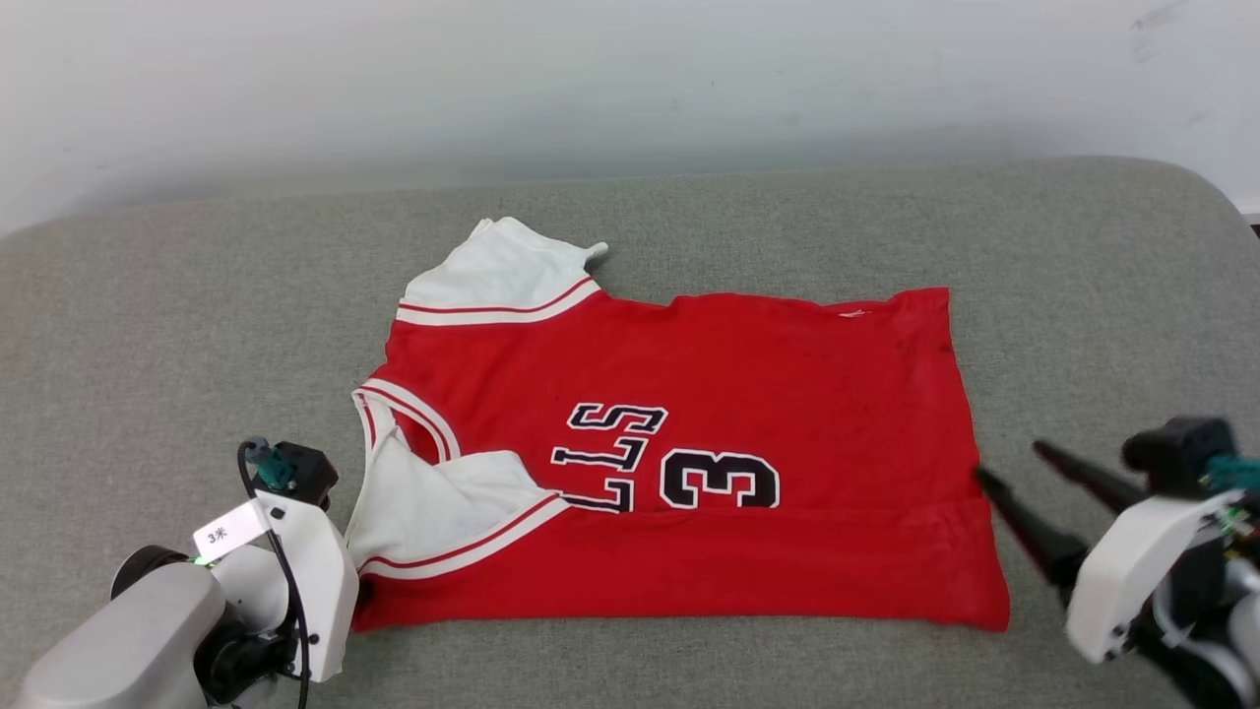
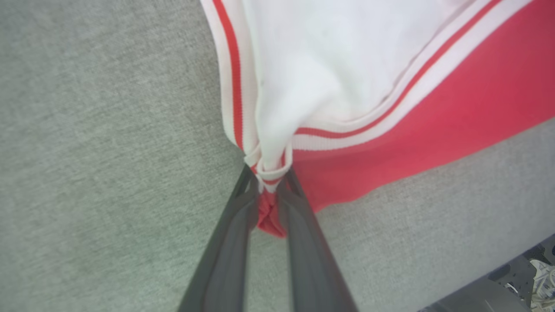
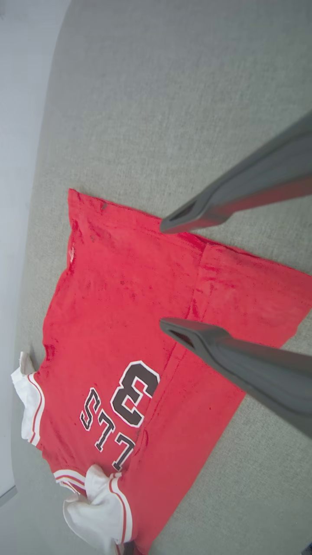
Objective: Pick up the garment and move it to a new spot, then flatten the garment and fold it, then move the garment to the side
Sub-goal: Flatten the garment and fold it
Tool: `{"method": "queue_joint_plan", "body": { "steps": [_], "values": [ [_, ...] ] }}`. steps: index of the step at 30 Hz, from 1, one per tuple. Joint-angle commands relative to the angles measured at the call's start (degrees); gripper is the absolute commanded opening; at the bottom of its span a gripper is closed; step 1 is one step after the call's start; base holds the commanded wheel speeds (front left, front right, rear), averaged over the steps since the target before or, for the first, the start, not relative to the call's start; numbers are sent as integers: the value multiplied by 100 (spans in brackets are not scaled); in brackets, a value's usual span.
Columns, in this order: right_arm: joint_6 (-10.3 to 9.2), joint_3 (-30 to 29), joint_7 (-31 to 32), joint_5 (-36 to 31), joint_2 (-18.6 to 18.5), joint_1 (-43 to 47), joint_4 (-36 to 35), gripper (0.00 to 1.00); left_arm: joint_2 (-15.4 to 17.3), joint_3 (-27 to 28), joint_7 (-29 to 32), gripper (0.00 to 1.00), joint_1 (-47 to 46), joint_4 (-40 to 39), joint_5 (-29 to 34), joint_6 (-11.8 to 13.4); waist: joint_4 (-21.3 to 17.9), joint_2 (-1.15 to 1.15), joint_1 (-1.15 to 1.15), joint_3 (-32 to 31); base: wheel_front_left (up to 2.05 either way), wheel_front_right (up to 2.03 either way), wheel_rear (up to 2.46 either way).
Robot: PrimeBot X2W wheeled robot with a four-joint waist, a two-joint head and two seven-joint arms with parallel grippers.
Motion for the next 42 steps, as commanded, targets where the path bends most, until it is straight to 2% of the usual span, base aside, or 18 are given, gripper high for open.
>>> {"method": "queue_joint_plan", "body": {
  "steps": [1,6,9,17,23,33,42],
  "values": [
    [-5,-109,23,-32,-95,-148,-73,100,-65,23,-164,0,143,-47,13,24,16,0,0,-37,0,0,0],
    [-5,-526,266,-76,-385,-413,-266,100,83,158,-559,0,160,-423,89,114,95,0,0,-113,0,0,0],
    [-5,-631,682,-31,-593,-511,-396,100,156,215,-730,0,233,-746,145,239,152,0,0,-151,0,0,0],
    [-5,-227,2278,349,-1077,-451,-764,100,404,248,-882,0,434,-1569,293,616,252,0,0,-124,0,0,0],
    [-5,178,2900,575,-969,-265,-617,100,444,256,-890,0,421,-1923,357,779,346,0,0,26,0,0,0],
    [-5,533,2562,544,-390,-292,366,100,361,258,-993,0,285,-2006,459,826,468,0,0,339,0,0,0],
    [19,1448,2172,629,-76,-249,1051,100,306,258,-1141,0,354,-1827,412,760,452,0,0,376,0,0,0]
  ]
}}
